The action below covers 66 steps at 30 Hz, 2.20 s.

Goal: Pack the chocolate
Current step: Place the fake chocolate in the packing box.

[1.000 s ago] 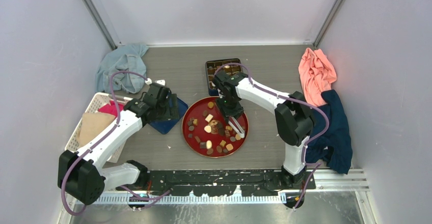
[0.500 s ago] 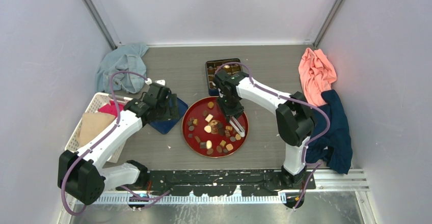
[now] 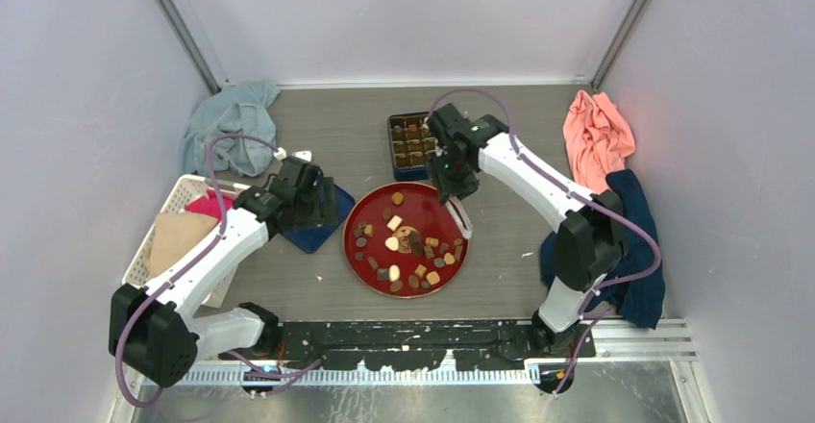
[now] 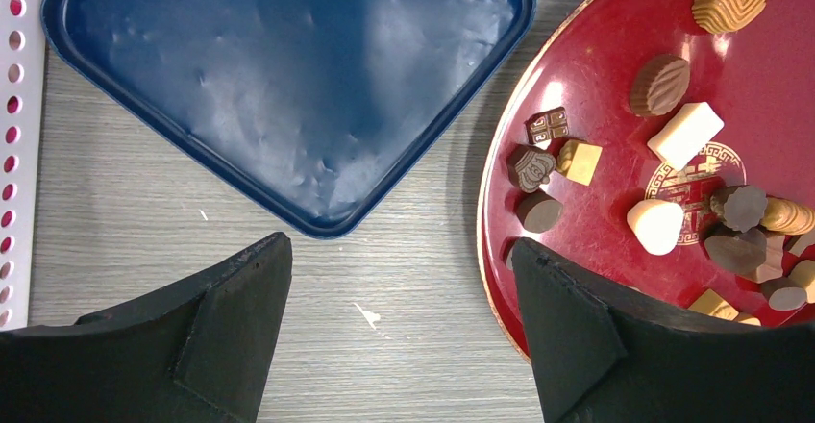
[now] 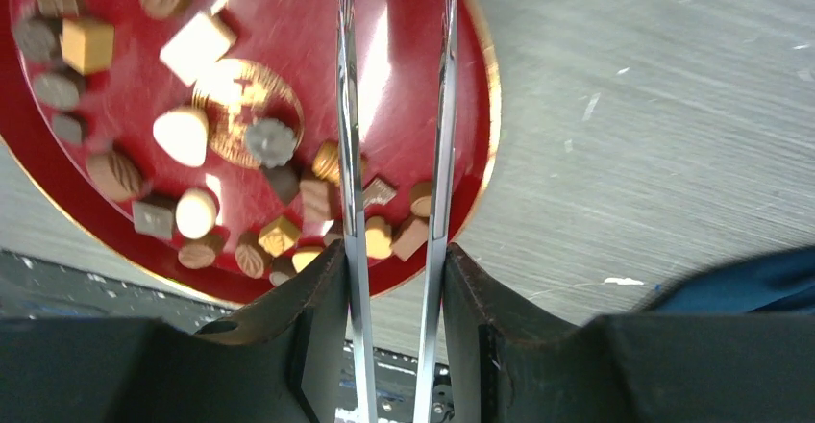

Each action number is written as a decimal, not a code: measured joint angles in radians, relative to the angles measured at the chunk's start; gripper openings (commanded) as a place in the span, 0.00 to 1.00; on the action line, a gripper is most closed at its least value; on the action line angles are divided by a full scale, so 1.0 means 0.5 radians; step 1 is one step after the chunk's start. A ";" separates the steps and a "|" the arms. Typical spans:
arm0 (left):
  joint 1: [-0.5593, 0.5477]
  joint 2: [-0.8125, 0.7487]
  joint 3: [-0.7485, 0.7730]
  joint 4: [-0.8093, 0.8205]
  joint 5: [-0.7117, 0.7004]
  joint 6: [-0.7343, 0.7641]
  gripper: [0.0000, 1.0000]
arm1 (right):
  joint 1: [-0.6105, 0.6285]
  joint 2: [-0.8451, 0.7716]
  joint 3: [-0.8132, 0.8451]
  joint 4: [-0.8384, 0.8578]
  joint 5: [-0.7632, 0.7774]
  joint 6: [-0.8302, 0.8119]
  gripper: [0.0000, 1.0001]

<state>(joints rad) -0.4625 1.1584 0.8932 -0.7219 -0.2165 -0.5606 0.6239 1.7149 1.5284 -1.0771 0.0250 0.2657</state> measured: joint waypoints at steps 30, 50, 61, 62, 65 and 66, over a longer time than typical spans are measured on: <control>0.010 -0.014 0.000 0.000 -0.001 0.001 0.85 | -0.564 0.994 1.158 0.085 -0.079 -0.027 0.23; 0.014 -0.014 0.000 0.000 -0.001 0.002 0.85 | -0.577 1.173 1.224 0.102 -0.166 -0.009 0.24; 0.014 -0.014 0.000 0.000 -0.001 0.002 0.85 | -0.577 1.173 1.217 0.101 -0.180 -0.007 0.38; 0.014 -0.014 0.000 0.000 -0.001 0.002 0.85 | -0.577 1.173 1.217 0.101 -0.180 -0.005 0.40; 0.014 -0.014 0.000 0.000 -0.001 0.002 0.85 | -0.577 1.172 1.217 0.101 -0.180 -0.002 0.43; 0.014 -0.014 0.000 0.000 -0.001 0.002 0.85 | -0.577 1.172 1.217 0.101 -0.180 -0.002 0.44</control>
<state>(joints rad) -0.4557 1.1515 0.8932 -0.7219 -0.2169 -0.5598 0.3355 2.3009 2.1368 -1.0264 -0.0650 0.2646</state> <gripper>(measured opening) 0.853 0.427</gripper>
